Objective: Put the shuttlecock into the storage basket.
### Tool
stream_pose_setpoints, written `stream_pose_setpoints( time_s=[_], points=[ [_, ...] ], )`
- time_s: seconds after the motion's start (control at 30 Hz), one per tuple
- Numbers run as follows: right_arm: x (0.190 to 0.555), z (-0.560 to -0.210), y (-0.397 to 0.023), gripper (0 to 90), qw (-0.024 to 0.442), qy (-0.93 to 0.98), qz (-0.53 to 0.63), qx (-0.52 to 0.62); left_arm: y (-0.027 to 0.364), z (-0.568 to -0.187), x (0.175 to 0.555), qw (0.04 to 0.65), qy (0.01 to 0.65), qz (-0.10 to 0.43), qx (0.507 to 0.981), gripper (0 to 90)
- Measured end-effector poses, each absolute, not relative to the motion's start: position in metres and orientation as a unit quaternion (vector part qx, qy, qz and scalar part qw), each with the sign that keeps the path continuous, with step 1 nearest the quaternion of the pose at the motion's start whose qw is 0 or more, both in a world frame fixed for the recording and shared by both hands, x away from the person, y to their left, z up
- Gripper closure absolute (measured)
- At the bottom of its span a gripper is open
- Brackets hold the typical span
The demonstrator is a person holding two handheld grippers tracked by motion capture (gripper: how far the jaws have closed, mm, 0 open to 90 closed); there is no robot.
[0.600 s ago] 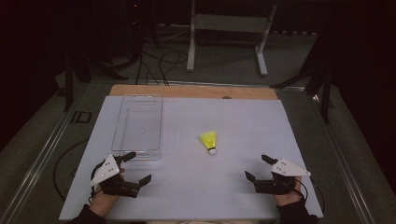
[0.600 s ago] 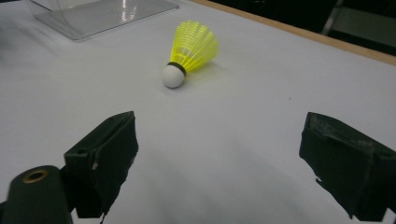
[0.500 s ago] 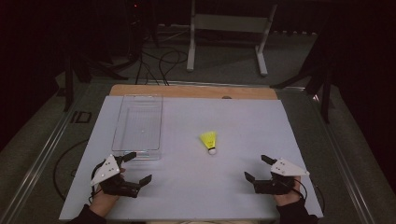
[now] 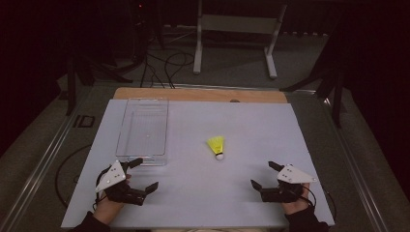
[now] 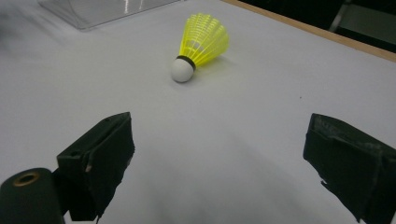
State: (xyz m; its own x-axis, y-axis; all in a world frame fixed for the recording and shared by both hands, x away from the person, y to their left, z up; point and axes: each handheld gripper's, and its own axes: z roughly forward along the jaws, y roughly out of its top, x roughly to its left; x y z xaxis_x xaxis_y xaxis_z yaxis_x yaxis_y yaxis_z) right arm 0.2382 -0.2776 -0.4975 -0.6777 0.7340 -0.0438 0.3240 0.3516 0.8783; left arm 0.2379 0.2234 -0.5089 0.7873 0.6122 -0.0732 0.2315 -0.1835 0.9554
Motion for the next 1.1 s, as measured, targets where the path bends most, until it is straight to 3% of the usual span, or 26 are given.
stream_pose_setpoints(
  time_s=[0.23, 0.6, 1.1],
  points=[
    [0.237, -0.494, -0.274, 7.8, 0.245, 0.795, 0.449, 0.326, 0.223, -0.509, 0.238, 0.574, 0.279, 0.165, 0.752, 0.0],
    [0.236, -0.487, -0.273, 7.7, 0.241, 0.796, 0.436, 0.343, 0.223, -0.509, 0.238, 0.575, 0.278, 0.166, 0.751, 0.0],
    [0.238, -0.436, -0.277, 7.7, 0.288, 0.783, 0.433, 0.341, 0.222, -0.509, 0.238, 0.573, 0.277, 0.165, 0.754, 0.0]
  ],
)
